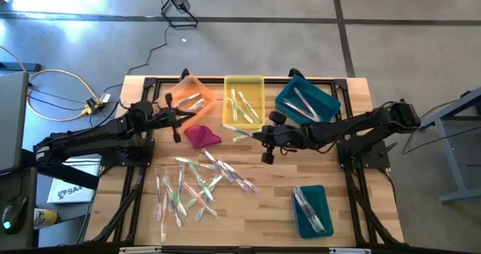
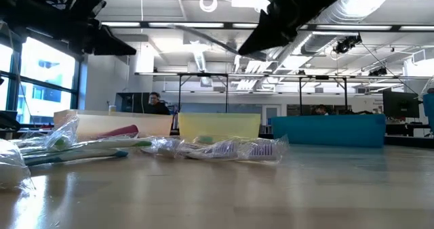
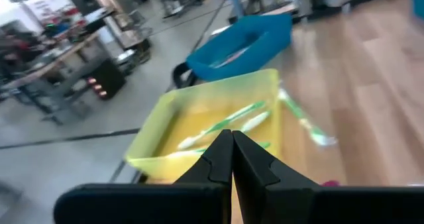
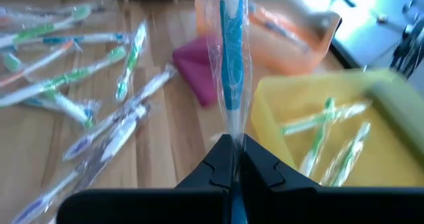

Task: Pick & Place Toothbrushes
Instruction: Put the blue toothbrush into the orange bin

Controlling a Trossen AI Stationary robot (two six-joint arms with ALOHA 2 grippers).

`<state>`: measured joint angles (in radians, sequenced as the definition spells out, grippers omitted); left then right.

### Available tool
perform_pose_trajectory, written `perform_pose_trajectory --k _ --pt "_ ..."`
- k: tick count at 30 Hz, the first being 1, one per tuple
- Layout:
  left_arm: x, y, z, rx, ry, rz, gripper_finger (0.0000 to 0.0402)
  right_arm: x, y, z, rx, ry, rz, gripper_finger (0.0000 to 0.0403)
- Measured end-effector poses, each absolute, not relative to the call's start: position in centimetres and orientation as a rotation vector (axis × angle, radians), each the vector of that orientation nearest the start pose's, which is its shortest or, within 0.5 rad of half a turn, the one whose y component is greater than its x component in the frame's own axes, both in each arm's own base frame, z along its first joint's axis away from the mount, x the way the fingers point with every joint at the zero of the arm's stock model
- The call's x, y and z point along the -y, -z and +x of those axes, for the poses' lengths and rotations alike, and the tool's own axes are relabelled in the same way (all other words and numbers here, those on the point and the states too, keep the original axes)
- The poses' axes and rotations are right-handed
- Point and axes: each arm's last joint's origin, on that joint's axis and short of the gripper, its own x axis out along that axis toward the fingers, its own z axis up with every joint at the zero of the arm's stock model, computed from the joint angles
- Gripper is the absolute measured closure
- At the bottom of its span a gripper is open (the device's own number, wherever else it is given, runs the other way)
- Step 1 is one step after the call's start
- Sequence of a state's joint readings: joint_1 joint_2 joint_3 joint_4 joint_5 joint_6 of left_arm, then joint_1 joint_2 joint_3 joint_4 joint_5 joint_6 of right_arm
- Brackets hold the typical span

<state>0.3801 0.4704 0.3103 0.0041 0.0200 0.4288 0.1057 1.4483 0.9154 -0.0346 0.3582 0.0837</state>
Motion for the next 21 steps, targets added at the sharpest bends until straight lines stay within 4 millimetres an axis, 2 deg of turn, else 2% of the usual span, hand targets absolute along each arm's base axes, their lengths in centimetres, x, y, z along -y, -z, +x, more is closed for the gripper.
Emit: perform_pose_trajectory --k 6,13,21 --pt "-5.0 -22.6 13.4 -0.197 -0.221 0.320 0.0401 -2.2 -24.8 31.2 -0.471 0.258 -0.074 0.0399" --pt "-5.3 -23.5 15.5 -0.025 -0.098 0.329 0.0401 -2.2 -25.6 31.6 -0.395 0.254 -0.116 0.0399" --pt "-6.0 -23.3 17.1 0.039 -0.102 0.276 0.0401 -2.2 -26.6 32.0 -0.292 0.249 -0.172 0.0399"
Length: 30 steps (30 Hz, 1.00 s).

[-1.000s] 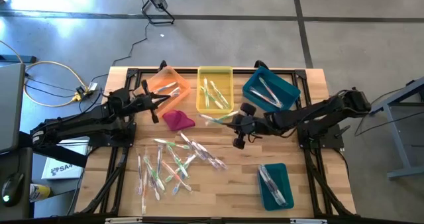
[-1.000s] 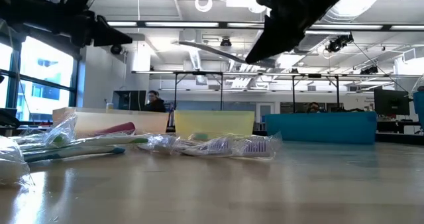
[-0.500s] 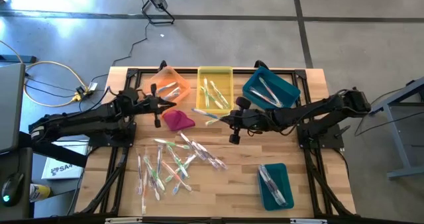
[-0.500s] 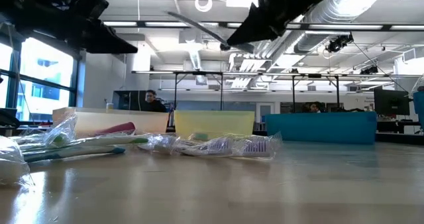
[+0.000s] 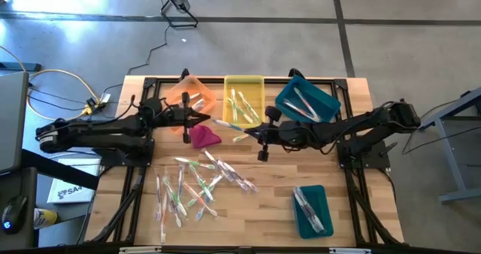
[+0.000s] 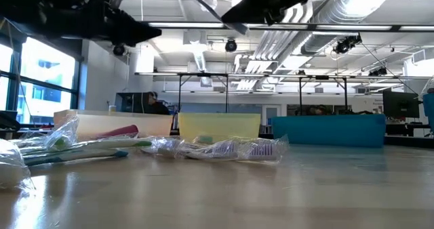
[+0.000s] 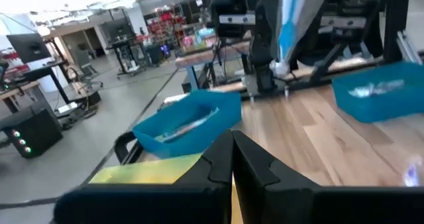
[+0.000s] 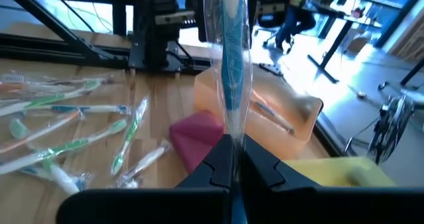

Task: Pick & Place Toothbrushes
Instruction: Put the blue toothbrush into the orange bin

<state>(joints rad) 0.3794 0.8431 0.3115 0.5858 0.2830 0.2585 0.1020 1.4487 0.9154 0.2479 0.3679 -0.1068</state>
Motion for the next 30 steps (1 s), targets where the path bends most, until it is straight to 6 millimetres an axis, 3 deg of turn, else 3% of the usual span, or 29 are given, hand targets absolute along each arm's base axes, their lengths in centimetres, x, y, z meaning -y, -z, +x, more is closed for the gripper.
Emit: perform_pose_trajectory --k 6,19,25,30 --pt "-6.1 -23.7 17.6 0.098 -0.109 0.276 0.0368 -1.8 -26.7 32.0 -0.283 0.265 -0.166 0.0400" --pt "-5.9 -24.4 17.5 0.181 -0.048 0.290 0.0198 -0.8 -26.9 32.1 -0.266 0.291 -0.159 0.0400" --pt "-5.6 -24.5 18.2 0.232 -0.024 0.253 0.0195 -0.8 -26.9 32.1 -0.260 0.284 -0.159 0.0400" --pt "-5.4 -24.7 19.9 0.217 0.018 0.240 0.0206 -0.9 -27.0 32.2 -0.253 0.258 -0.155 0.0400"
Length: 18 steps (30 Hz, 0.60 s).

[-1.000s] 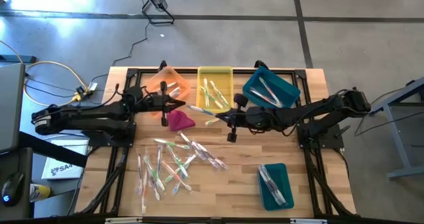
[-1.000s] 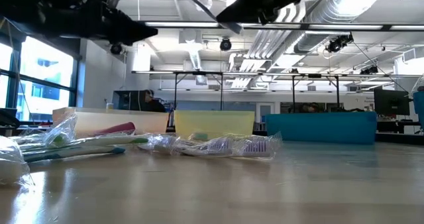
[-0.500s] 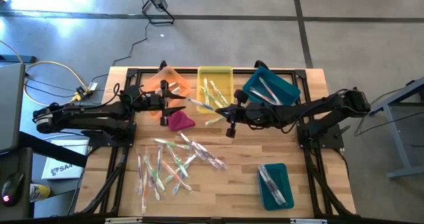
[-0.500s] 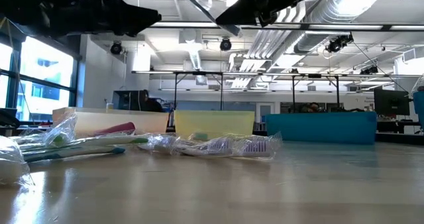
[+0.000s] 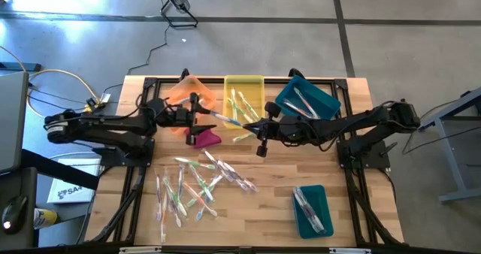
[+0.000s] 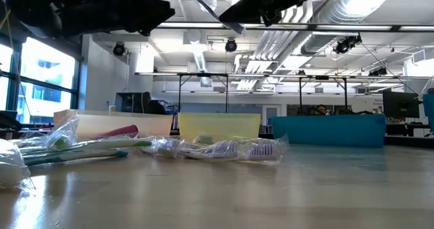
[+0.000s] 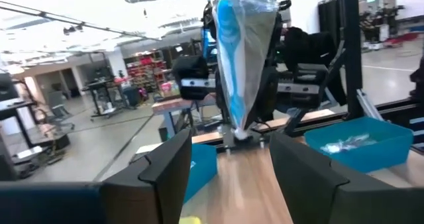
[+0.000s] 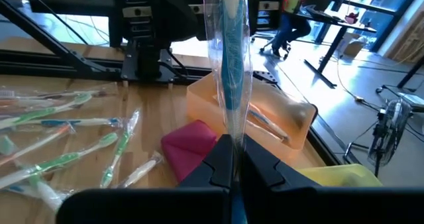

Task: Pick & Place Toothbrushes
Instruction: Put the blue toothbrush into the orange bin

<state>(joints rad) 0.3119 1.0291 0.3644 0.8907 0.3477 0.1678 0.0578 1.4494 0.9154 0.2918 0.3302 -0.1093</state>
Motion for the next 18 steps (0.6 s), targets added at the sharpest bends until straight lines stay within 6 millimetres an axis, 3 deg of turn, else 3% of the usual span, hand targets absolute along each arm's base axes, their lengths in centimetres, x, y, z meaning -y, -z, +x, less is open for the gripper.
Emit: perform_pose_trajectory --k 9,18 --pt "-5.9 -26.1 23.4 0.208 0.073 0.246 0.0209 -0.9 -27.0 32.2 -0.250 0.258 -0.155 0.0400" --pt "-4.7 -27.2 24.7 0.244 0.154 0.299 0.0209 -0.9 -26.8 32.1 -0.270 0.261 -0.160 0.0400"
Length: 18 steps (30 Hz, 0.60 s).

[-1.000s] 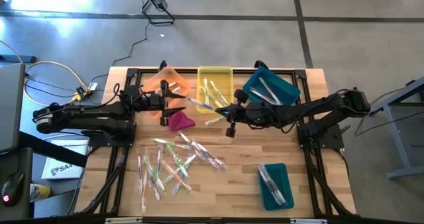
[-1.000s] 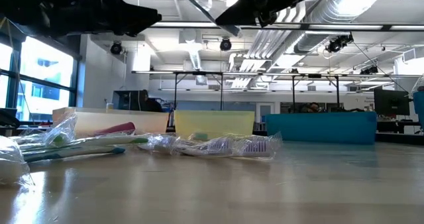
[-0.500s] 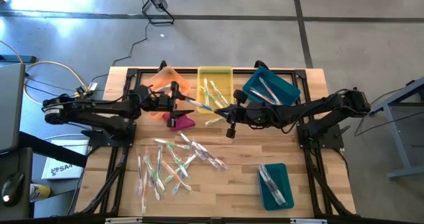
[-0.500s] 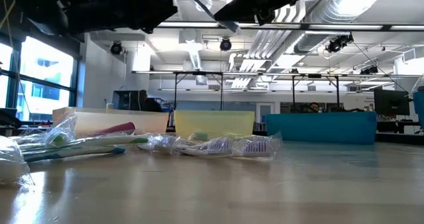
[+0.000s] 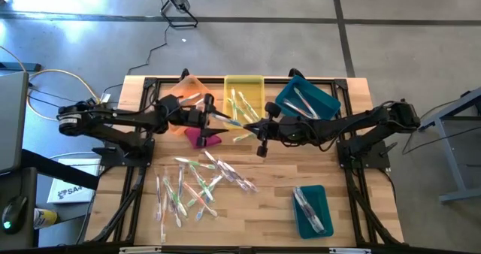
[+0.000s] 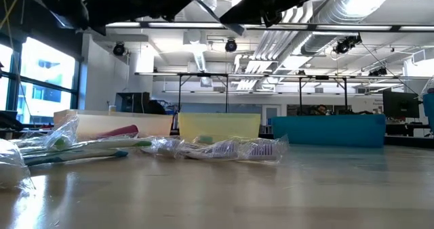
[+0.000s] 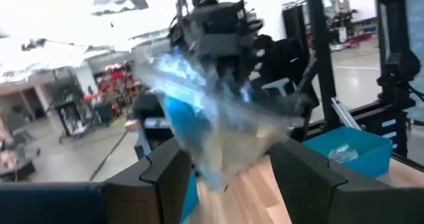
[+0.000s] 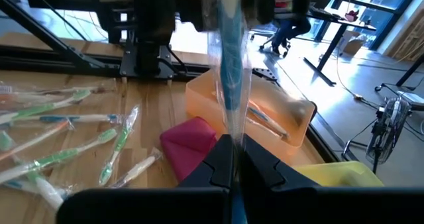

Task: Pick & Place Toothbrushes
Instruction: Put the blue toothbrush into the orange bin

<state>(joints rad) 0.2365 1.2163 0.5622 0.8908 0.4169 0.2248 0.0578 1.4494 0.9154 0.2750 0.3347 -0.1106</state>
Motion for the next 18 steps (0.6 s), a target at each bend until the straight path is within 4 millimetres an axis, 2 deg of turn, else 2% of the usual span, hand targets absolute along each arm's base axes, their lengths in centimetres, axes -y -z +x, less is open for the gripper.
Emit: perform_pose_trajectory --k 5,12,18 --pt "-3.88 -27.92 25.00 0.275 0.178 0.340 0.0209 -0.91 -26.73 32.12 -0.279 0.260 -0.164 0.0400" --pt "-3.70 -27.76 25.10 0.257 0.160 0.334 0.0212 -0.89 -26.70 32.10 -0.282 0.267 -0.165 0.0400" --pt "-3.71 -27.71 25.11 0.251 0.159 0.330 0.0258 -0.89 -26.70 32.10 -0.282 0.266 -0.164 0.0400"
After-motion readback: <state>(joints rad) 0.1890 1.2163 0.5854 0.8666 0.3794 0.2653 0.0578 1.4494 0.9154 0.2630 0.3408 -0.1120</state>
